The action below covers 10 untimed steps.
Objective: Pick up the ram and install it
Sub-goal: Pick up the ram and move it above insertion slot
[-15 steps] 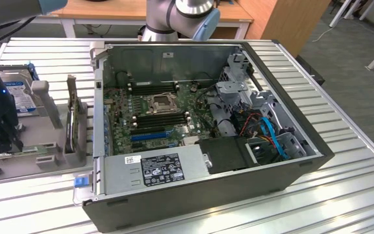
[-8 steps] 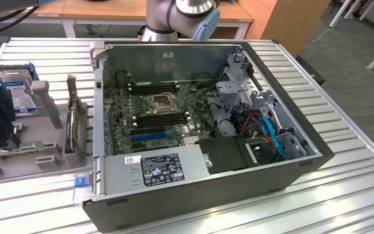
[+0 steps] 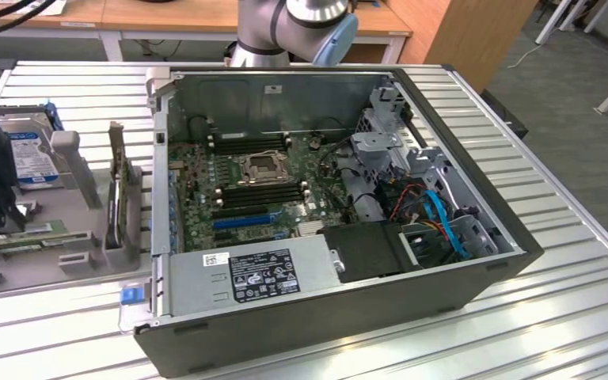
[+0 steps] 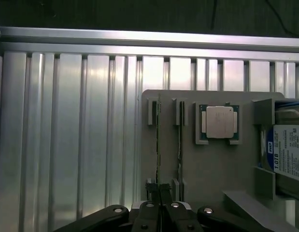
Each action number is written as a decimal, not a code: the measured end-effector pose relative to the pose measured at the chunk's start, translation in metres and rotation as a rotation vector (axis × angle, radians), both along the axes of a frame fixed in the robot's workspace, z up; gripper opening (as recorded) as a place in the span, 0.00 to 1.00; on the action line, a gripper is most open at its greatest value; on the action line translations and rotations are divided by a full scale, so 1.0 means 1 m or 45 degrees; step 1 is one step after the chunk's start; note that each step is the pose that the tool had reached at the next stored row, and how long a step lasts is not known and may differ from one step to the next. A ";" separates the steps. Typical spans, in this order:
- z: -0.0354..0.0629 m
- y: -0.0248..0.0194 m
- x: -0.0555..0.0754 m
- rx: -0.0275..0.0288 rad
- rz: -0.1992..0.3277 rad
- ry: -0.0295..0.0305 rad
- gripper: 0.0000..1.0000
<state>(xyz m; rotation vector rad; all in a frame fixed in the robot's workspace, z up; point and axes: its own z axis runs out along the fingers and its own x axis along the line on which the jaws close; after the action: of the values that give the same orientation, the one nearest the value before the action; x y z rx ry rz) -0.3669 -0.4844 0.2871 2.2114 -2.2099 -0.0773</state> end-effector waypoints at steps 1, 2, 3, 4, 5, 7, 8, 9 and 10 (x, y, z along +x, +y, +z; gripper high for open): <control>0.0027 0.0000 0.000 0.0000 0.000 -0.0001 0.11; 0.0054 0.0000 0.000 0.0000 0.000 0.0000 0.11; 0.0080 0.0000 0.000 -0.0001 0.000 0.0000 0.11; 0.0105 0.0000 0.000 0.0000 0.000 -0.0001 0.11; 0.0130 0.0000 0.000 -0.0002 0.000 0.0000 0.11; 0.0179 0.0000 0.000 -0.0001 0.000 -0.0001 0.11; 0.0206 0.0000 0.000 -0.0001 0.000 -0.0001 0.11; 0.0231 0.0000 0.000 -0.0001 0.000 0.0000 0.11; 0.0255 0.0000 0.000 -0.0002 0.000 0.0000 0.11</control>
<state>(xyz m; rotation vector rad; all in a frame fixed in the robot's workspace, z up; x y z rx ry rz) -0.3668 -0.4844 0.3127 2.2113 -2.2098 -0.0771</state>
